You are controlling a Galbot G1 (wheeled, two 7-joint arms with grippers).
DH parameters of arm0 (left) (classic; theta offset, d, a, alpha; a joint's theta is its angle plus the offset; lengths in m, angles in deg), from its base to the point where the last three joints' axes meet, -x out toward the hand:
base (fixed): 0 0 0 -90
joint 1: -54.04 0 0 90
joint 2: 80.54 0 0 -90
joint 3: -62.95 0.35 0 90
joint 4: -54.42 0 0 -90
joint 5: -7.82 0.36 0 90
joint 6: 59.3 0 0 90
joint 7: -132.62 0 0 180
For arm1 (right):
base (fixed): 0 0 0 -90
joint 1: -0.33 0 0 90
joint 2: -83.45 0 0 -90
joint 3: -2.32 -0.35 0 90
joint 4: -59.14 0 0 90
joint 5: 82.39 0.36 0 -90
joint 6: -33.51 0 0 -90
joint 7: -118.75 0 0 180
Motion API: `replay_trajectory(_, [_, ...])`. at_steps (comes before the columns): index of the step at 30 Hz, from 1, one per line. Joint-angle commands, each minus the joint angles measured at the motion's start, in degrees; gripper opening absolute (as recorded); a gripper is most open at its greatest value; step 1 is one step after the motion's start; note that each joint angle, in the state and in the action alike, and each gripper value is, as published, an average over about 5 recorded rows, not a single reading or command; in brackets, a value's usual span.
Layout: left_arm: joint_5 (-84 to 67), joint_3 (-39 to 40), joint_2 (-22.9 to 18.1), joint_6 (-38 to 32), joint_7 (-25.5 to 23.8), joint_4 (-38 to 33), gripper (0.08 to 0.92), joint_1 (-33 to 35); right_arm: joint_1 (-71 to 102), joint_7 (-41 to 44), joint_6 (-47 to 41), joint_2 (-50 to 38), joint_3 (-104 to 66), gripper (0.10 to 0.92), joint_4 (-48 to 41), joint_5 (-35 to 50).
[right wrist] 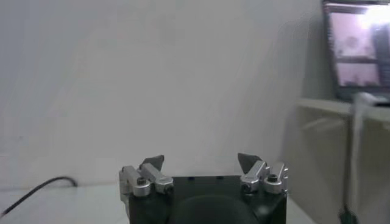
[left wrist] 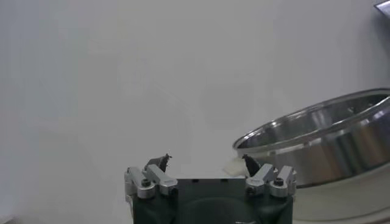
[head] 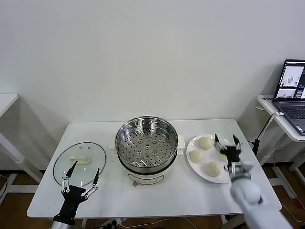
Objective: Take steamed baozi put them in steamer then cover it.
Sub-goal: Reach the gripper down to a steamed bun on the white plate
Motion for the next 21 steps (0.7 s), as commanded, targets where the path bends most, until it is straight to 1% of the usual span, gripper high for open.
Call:
replay_trajectory(1, [0.3, 0.5, -0.1, -0.4, 0.0, -0.8, 0.823, 0.3, -28.9, 19.8, -2.7, -8.5, 23.3, 0.823, -20.9, 4.6])
replay_trajectory(3, [0.4, 0.6, -0.2, -0.4, 0.0, -0.9, 0.823, 0.3, -32.9, 29.5, -3.5, -10.6, 28.6, 0.823, -22.4, 3.4])
replay_trajectory(6, [0.5, 0.7, -0.3, -0.3, 0.0, -1.1, 0.823, 0.5, -38.8, 45.7, -5.2, -12.5, 35.0, 0.823, -24.2, -0.6])
replay_trajectory(8, [0.6, 0.6, -0.4, -0.3, 0.1, -1.2, 0.823, 0.8, -42.9, 55.1, -4.8, -12.7, 39.1, 0.823, -26.2, -5.9])
replay_trajectory(11, [0.6, 0.6, -0.5, -0.3, 0.1, -1.4, 0.823, 1.2, -47.9, 65.3, -3.9, -11.9, 43.5, 0.823, -28.8, -13.9])
replay_trajectory(13, [0.7, 0.5, -0.7, -0.3, 0.2, -1.5, 0.823, 1.3, -50.3, 70.4, -3.6, -10.9, 45.4, 0.823, -30.0, -18.5])
replay_trajectory(16, [0.7, 0.4, -0.8, -0.3, 0.2, -1.5, 0.823, 1.6, -53.1, 75.5, -2.2, -8.8, 47.6, 0.823, -31.8, -26.6])
replay_trajectory(21, [0.7, 0.4, -1.0, -0.4, 0.3, -1.4, 0.823, 1.8, -55.1, 77.6, 1.0, -5.0, 50.4, 0.823, -34.3, -37.7])
